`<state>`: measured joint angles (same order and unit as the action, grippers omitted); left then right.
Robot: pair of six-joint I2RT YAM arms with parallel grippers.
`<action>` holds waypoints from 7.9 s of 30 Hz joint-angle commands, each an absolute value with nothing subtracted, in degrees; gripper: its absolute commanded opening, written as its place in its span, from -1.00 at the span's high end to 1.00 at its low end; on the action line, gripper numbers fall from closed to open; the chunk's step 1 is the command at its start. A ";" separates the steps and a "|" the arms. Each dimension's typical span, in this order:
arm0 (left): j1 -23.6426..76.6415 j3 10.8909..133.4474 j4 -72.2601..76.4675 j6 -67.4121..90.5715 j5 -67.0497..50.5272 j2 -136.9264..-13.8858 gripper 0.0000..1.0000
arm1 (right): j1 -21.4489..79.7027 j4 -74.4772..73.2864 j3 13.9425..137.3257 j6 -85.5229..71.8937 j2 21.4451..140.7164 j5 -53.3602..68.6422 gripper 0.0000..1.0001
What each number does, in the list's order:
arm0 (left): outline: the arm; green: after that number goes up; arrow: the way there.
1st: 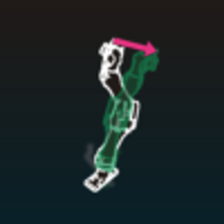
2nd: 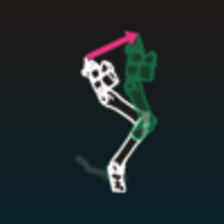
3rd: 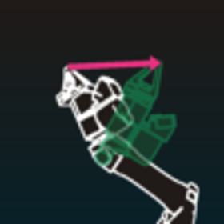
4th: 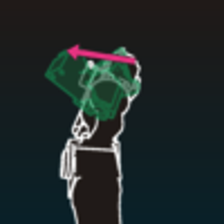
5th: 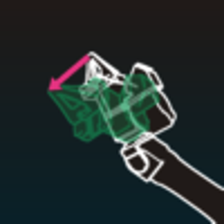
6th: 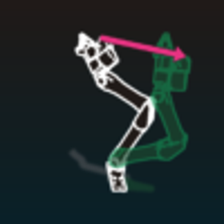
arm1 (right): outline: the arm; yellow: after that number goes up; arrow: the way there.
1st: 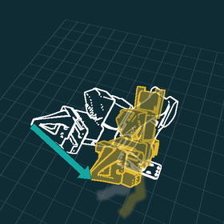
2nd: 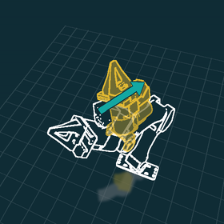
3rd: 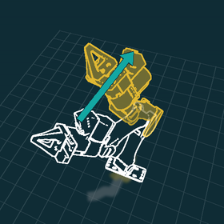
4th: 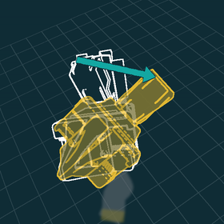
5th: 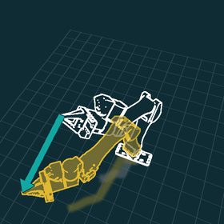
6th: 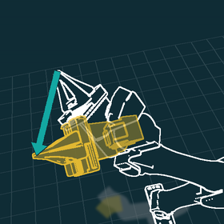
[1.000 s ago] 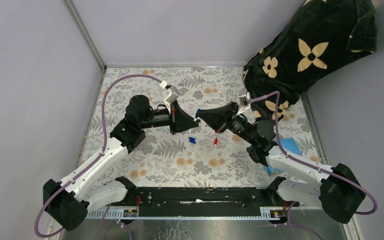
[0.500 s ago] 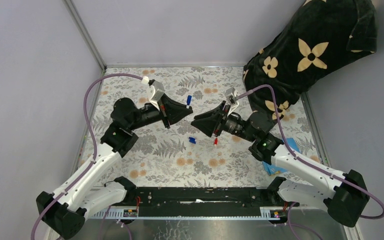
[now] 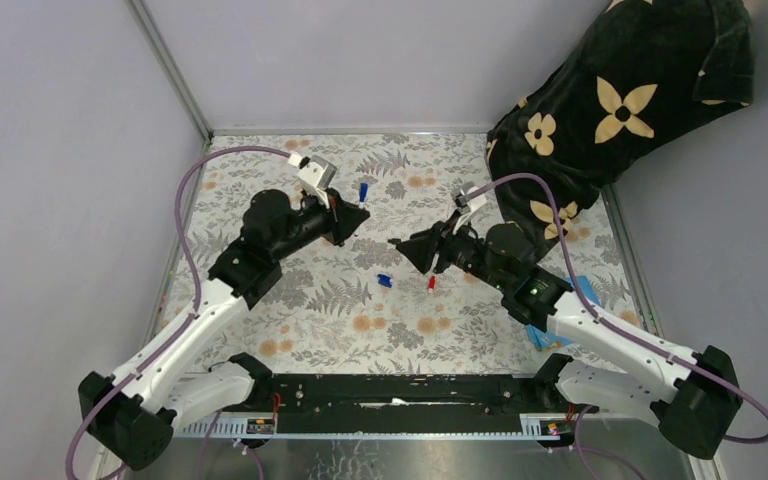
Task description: Insert the pens into the pen caps
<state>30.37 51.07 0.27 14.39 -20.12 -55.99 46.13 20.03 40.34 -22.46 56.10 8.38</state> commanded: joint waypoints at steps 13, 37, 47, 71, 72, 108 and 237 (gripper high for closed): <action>29.71 47.31 -19.18 25.36 13.19 -73.78 1.00 | 46.49 1.17 41.88 -22.68 64.59 0.36 -0.23; 29.71 48.14 -13.39 26.81 17.37 -94.24 0.66 | 46.49 -2.70 37.34 -19.28 62.53 1.17 -0.28; 29.71 47.67 -13.59 26.90 17.46 -92.92 0.24 | 46.45 -3.51 38.82 -18.40 63.28 0.27 -0.29; 29.75 62.57 -19.29 12.40 9.30 -74.34 0.00 | 40.70 -21.66 58.80 -8.35 79.53 -4.90 -0.25; 29.62 63.01 -19.32 11.21 9.25 -73.78 0.00 | 39.91 -22.16 60.52 -7.64 81.45 -4.39 -0.23; 29.27 57.92 -16.96 11.43 9.86 -69.78 -0.03 | 23.57 -22.90 91.58 -18.45 119.31 -11.44 0.14; 14.46 49.47 2.13 20.74 -23.89 -61.44 1.00 | 45.70 15.21 58.02 -18.80 75.56 4.16 0.17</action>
<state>15.51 47.22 4.38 22.50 -30.24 -62.28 45.36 32.27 53.17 -30.22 79.11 13.50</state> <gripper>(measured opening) 0.159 0.413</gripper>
